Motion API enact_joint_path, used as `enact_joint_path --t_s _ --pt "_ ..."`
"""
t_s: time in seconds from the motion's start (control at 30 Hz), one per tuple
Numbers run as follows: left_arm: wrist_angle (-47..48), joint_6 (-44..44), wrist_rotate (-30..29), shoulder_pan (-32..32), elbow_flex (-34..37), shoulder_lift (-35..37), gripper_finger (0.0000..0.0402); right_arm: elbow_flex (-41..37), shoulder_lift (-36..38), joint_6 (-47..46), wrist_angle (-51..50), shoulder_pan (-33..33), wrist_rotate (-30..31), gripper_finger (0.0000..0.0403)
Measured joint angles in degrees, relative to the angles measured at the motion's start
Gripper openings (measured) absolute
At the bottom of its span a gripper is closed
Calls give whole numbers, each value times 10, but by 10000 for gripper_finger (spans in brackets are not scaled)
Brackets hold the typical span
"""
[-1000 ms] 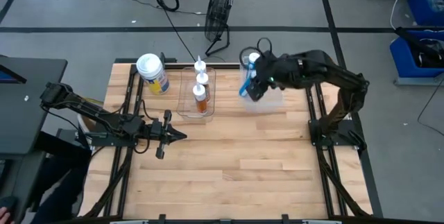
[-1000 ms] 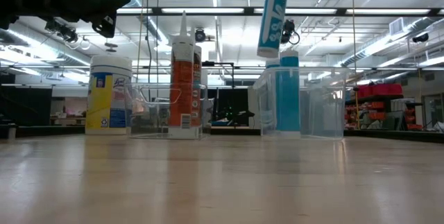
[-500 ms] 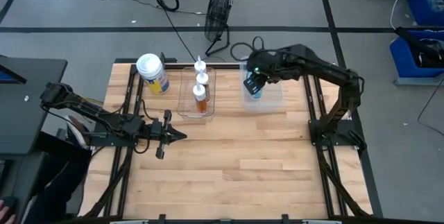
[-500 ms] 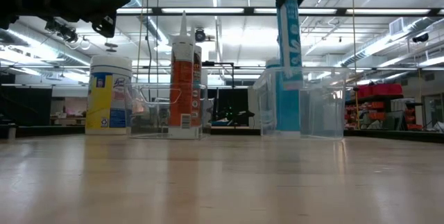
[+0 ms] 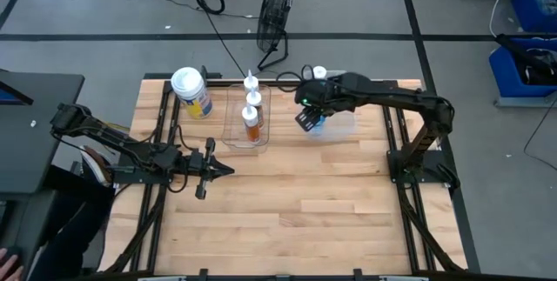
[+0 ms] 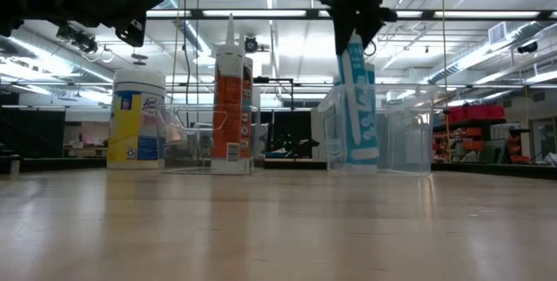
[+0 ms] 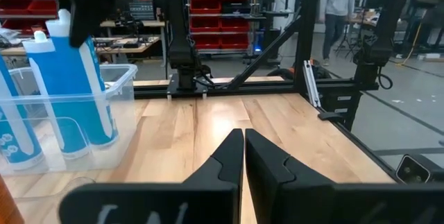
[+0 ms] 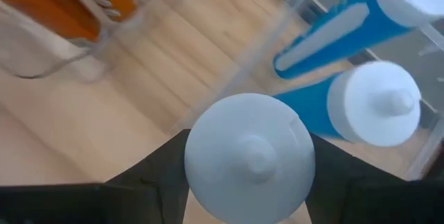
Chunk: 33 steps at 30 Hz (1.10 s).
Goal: Pick & place silicon tubes, Sealant and Lysol wipes
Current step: Put the blue sealant into the right transparent bin
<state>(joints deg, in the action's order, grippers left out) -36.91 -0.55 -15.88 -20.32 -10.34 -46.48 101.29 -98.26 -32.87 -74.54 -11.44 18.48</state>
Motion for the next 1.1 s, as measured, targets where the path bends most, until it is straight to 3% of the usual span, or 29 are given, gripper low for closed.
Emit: enact_joint_path --t_s 0.27,0.8,1.1 --pt "1 -3 0 0 0 0 18 -64 0 -3 38 -13 6 211" --pt "3 -2 0 0 0 0 18 -74 1 4 39 -20 6 235" --pt "3 3 0 0 0 0 18 -74 1 7 34 -20 -1 294"
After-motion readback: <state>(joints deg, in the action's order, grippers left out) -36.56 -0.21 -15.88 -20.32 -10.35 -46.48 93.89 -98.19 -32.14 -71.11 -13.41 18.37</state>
